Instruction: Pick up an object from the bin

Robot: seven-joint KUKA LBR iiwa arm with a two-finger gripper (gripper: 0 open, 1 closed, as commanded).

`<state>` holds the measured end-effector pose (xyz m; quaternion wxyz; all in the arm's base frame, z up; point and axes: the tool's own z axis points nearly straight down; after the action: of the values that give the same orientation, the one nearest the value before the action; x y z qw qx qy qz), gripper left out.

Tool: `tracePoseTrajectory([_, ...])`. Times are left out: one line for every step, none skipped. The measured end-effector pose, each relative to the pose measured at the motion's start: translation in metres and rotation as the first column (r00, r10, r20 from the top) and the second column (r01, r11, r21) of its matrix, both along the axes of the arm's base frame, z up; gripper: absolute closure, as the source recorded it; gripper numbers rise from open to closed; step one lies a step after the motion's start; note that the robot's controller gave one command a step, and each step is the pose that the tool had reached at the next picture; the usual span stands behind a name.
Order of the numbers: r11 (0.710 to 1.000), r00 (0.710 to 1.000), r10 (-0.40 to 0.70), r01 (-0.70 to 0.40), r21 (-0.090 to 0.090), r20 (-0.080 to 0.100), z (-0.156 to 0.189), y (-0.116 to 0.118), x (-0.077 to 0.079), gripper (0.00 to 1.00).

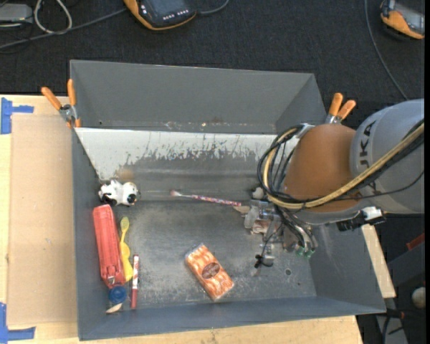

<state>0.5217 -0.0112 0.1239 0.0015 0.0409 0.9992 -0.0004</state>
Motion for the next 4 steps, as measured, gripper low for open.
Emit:
tracePoseTrajectory([1.0, 1.0, -0.013, 0.013, 0.003, -0.006, -0.035, 0.06, -0.036, 0.0])
tracePoseTrajectory([0.99, 0.99, -0.143, 0.143, -0.001, 0.003, -0.023, 0.032, -0.01, 1.0])
tracePoseTrajectory([0.99, 0.99, -0.142, 0.142, -0.001, 0.003, -0.023, 0.033, -0.01, 1.0])
tracePoseTrajectory([0.988, 0.988, -0.152, 0.152, -0.002, 0.004, -0.042, 0.06, -0.032, 1.0])
